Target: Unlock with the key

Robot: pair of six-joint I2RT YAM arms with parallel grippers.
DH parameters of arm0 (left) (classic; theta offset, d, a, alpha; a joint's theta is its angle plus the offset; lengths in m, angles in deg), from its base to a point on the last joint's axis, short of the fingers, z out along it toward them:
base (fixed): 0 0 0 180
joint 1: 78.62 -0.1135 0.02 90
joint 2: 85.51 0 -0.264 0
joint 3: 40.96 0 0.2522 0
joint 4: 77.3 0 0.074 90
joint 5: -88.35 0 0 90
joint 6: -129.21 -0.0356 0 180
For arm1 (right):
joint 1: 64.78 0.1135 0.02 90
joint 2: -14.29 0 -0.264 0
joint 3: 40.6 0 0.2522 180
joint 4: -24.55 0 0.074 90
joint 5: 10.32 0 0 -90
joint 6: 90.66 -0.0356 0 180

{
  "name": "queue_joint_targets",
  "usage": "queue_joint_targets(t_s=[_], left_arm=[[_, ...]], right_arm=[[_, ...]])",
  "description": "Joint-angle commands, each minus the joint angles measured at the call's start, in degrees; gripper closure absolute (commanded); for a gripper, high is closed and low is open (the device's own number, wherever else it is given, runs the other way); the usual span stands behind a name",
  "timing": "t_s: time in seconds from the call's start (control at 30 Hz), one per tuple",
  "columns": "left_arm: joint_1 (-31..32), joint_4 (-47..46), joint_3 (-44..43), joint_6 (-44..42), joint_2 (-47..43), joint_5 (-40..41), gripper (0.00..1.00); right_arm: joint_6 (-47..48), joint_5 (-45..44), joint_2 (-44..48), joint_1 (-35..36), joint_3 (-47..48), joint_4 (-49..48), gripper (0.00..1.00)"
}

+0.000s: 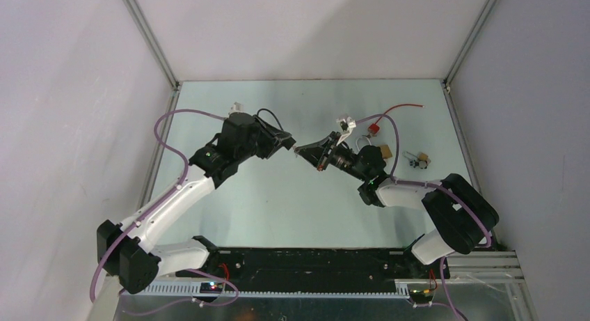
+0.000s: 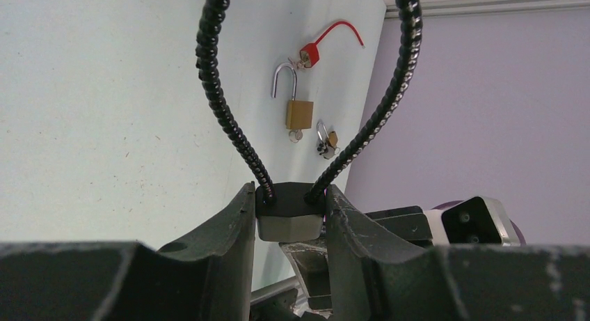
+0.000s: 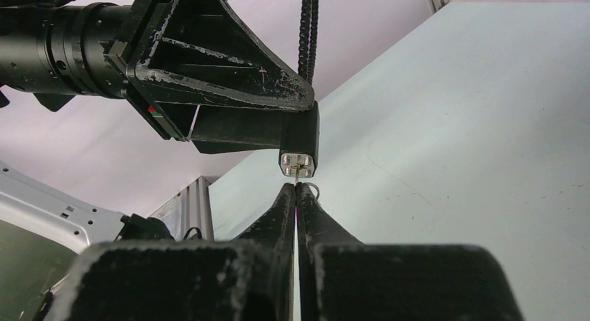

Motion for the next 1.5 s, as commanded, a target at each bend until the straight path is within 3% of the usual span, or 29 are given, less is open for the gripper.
queue_joint_targets(t_s=[0.0,0.23,0.4,0.63,0.87,1.17,1.47], left_arm=[[1.7,-1.62,-2.38,-0.52,-0.62,-0.17,0.89],[3.69,-0.94,-2.41,-2.09,-0.54,1.83,0.91],[4.76,-0.93,-2.94,-3.67,-0.69,1.94,0.9],[5.34,-3.41,-2.03,-6.64,-2.99,1.03,0.88],[5.34,-17.06,5.43,-8.6,-7.5,-3.63,0.89],[5.39,-27.85,11.02,-15.2,-11.62,-3.64,0.9],[5.16,-32.56,13.25,-27.82,-14.35,-3.22,0.89]], right_arm=[[1.81,-0.01,-0.08,0.7,2.25,-3.52,1.0],[17.27,-6.71,4.93,4.15,3.08,6.43,1.0],[17.61,-6.76,6.3,4.25,4.05,7.05,1.0],[-4.69,1.75,1.87,-1.29,4.91,-5.24,1.0],[-25.34,6.58,-3.06,-5.25,7.98,-12.32,1.0],[-44.87,10.47,-6.57,-7.21,12.35,-9.89,1.0],[-53.58,17.78,-8.19,-7.57,16.06,-4.48,1.0]])
